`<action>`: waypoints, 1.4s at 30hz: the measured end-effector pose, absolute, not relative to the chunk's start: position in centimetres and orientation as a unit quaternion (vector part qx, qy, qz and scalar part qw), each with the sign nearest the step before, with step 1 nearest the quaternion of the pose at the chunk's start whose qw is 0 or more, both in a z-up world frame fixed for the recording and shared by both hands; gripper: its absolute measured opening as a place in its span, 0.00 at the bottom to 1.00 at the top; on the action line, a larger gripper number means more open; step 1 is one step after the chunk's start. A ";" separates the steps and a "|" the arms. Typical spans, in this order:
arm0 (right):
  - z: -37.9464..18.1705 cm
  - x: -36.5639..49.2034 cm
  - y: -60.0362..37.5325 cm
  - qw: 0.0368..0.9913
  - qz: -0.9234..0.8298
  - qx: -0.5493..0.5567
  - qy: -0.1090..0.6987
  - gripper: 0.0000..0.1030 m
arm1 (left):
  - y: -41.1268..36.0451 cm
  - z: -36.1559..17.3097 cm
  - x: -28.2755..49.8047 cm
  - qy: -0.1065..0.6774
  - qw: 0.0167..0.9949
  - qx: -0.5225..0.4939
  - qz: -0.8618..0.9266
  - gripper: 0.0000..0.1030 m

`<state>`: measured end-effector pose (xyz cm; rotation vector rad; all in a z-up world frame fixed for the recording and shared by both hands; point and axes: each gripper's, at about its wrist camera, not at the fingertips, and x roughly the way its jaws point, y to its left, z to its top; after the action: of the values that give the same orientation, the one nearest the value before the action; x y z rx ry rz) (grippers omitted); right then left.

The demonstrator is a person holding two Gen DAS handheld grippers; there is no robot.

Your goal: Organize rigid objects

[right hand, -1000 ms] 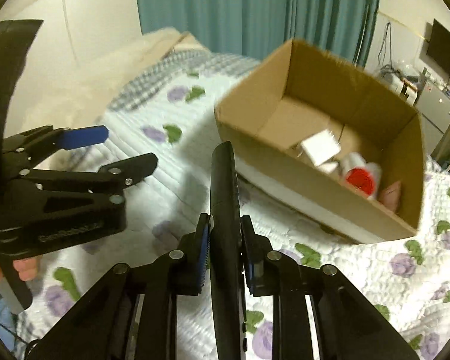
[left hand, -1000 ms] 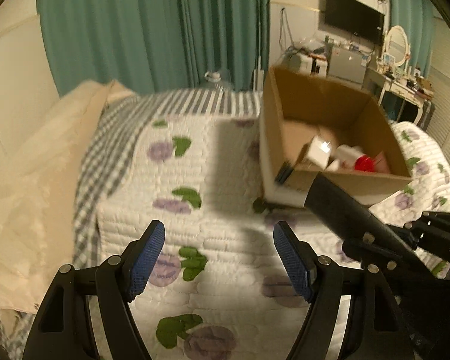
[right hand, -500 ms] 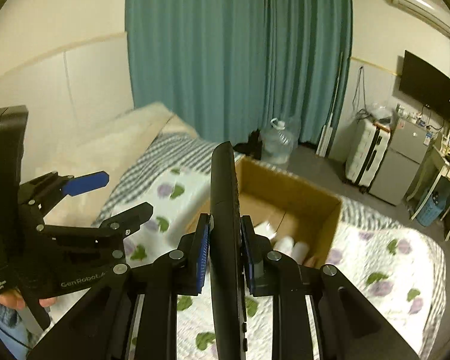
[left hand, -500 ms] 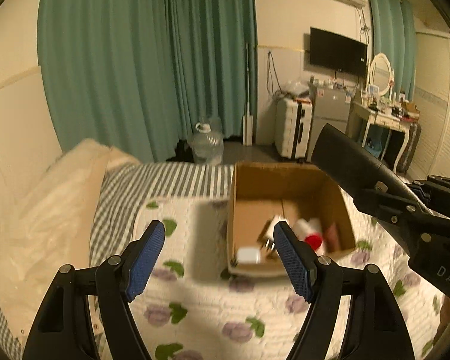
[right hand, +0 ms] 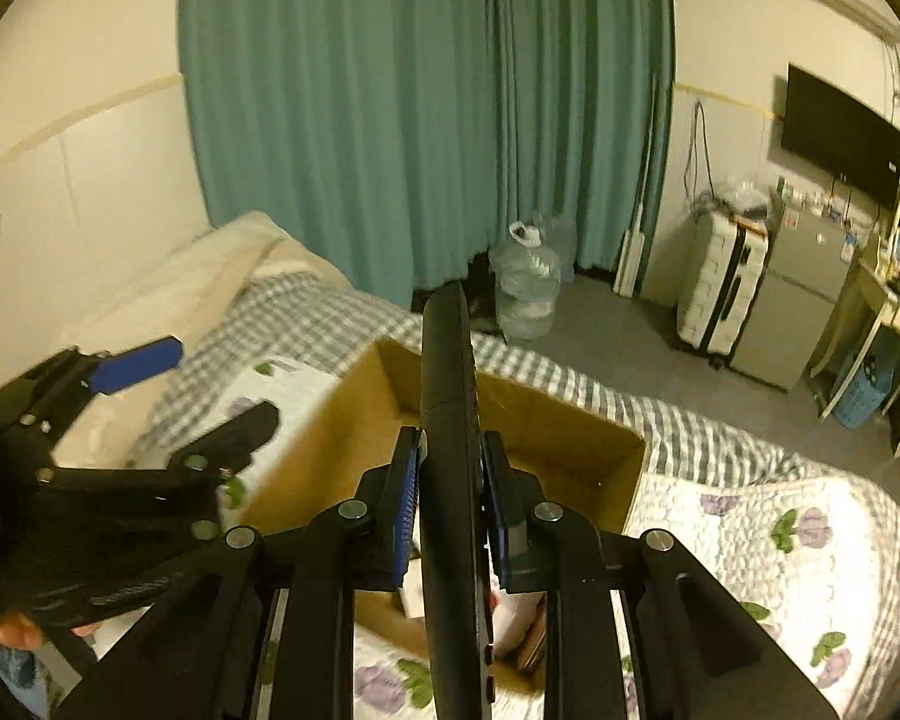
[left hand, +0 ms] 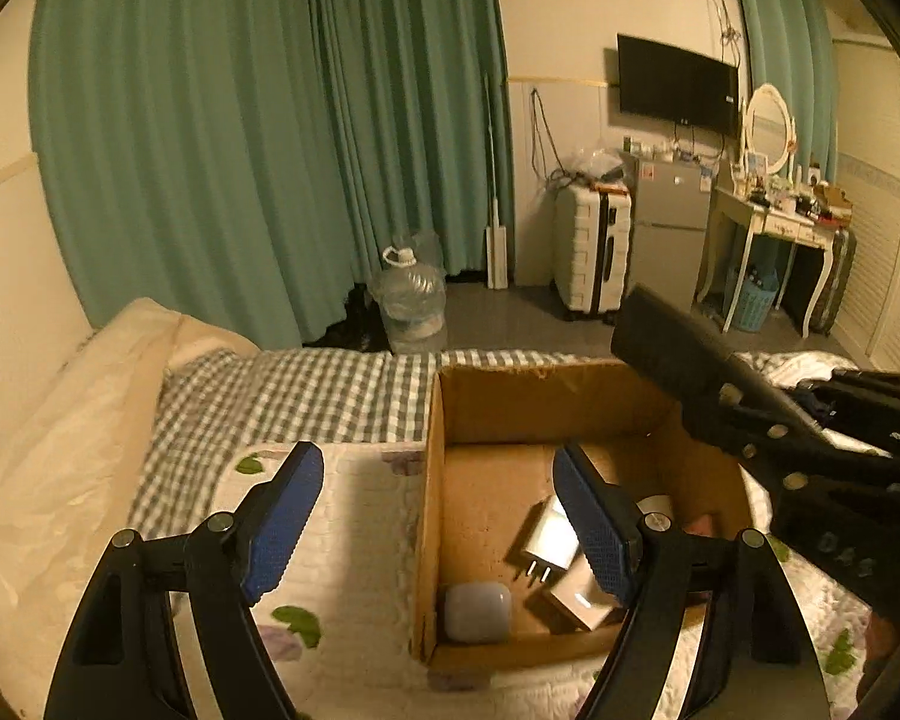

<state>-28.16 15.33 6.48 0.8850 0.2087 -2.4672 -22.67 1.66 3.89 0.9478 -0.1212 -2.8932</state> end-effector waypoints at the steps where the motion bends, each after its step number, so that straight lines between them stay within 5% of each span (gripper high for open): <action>1: 5.6 -29.0 15.5 0.252 -0.905 0.333 0.079 0.18 | 1.8 3.3 -23.3 -0.041 0.046 0.314 -0.947 0.79; 13: -3.1 -34.6 16.5 0.239 -0.885 0.395 0.068 0.19 | 3.2 -0.3 -26.3 -0.051 0.028 0.332 -0.941 0.79; 25: 5.2 -29.9 18.6 0.205 -0.919 0.333 0.051 0.25 | 3.2 7.4 -21.7 -0.048 0.030 0.272 -0.961 0.79; 34: 14.9 -21.2 20.5 0.166 -0.953 0.248 0.060 0.43 | 3.4 15.5 -13.5 -0.053 0.027 0.179 -0.982 0.79; 42: 19.3 -12.9 22.1 0.146 -0.973 0.172 0.044 0.85 | 2.7 17.7 -7.3 -0.048 0.026 0.125 -0.991 0.83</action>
<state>-12.91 22.10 19.26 0.4944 0.1281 -2.8034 -7.32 2.73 17.69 0.3849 -0.1490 -3.0629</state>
